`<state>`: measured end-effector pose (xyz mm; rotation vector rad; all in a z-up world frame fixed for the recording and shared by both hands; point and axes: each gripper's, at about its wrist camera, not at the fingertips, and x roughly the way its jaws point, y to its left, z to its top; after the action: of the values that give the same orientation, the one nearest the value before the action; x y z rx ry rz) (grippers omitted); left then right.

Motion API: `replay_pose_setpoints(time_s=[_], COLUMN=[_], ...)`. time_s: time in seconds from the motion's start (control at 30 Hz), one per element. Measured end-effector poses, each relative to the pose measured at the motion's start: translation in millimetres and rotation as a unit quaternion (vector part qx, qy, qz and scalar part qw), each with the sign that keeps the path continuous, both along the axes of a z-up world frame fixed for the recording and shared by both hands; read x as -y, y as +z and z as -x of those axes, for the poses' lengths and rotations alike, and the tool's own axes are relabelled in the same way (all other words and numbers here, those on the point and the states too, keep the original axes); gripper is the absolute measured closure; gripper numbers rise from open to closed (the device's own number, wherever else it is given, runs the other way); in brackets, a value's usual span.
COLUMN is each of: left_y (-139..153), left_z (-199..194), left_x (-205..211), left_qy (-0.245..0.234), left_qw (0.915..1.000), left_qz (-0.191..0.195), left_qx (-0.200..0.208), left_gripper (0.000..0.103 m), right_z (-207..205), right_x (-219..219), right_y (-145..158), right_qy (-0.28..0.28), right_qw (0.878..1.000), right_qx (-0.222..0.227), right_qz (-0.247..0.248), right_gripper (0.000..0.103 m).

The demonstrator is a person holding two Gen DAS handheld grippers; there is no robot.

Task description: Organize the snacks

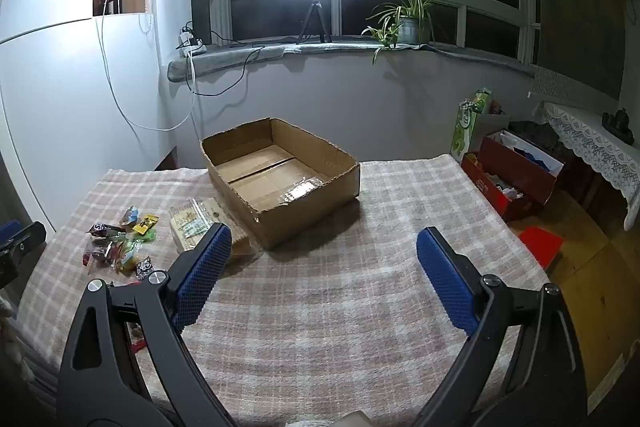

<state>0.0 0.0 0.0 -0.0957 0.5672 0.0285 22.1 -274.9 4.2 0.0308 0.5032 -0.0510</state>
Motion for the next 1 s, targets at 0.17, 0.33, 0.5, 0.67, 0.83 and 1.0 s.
replay_pose_setpoints(time_s=[0.17,0.33,0.5,0.67,0.83,1.0], left_y=[0.6,0.7,-0.2,-3.9,-0.1,-1.3], left_z=[-0.3,-0.2,0.1,-4.4,-1.2,-1.8], left_x=[0.2,0.5,0.1,-1.7,-4.7,-3.2], left_qy=[-0.001,-0.001,-0.002,-0.002,-0.003,-0.003], left_qw=[1.0,1.0,1.0,1.0,1.0,1.0], left_qz=[-0.001,-0.001,0.002,0.0,0.003,0.001], left_qx=[0.0,0.0,0.0,0.0,-0.001,0.002], left_gripper=[0.021,0.021,0.021,0.021,0.021,0.021], right_z=[1.8,0.8,0.6,0.9,-0.2,1.0], right_x=[0.3,0.0,0.1,-0.4,-0.4,-0.4], right_y=[-0.7,-0.2,-0.1,-0.6,-0.3,-3.0], right_qy=[0.001,0.001,0.002,0.001,0.002,0.003], right_qw=[1.0,1.0,1.0,1.0,1.0,1.0], right_qx=[-0.001,-0.001,-0.002,-0.003,-0.002,-0.003], right_qz=[0.001,0.0,0.0,0.0,0.0,0.003], right_gripper=[0.007,0.007,0.007,0.007,0.007,0.007])
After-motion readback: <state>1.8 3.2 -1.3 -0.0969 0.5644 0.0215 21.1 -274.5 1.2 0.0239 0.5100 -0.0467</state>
